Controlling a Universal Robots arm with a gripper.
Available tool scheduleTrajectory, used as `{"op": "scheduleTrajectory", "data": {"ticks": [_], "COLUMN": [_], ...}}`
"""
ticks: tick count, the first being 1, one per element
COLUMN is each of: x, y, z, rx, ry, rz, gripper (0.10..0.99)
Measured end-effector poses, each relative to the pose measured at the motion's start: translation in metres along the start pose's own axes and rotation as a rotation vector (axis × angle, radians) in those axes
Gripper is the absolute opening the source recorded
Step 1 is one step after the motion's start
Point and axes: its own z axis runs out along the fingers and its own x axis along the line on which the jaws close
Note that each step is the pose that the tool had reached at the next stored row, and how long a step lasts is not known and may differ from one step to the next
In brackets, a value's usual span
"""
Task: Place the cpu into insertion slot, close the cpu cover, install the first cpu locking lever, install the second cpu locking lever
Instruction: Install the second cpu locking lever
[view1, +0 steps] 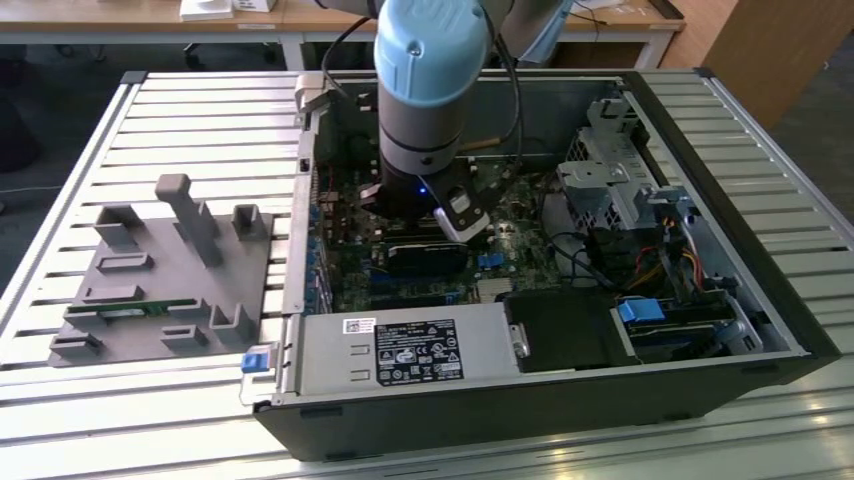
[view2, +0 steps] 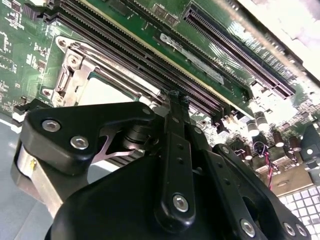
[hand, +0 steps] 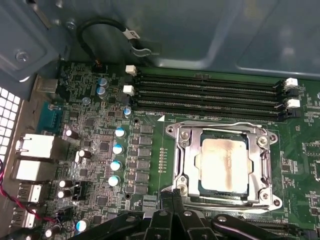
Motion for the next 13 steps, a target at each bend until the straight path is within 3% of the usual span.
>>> {"op": "scheduleTrajectory", "data": {"ticks": [7,13], "x": [0.0021,0.0031], "y": [0.0,0.0003], "z": [0.0031,0.0035], "rx": [-0.016,-0.018], "ry": [-0.0008,-0.0012], "rz": [0.0,0.0], "gripper": [0.106,0.106]}}
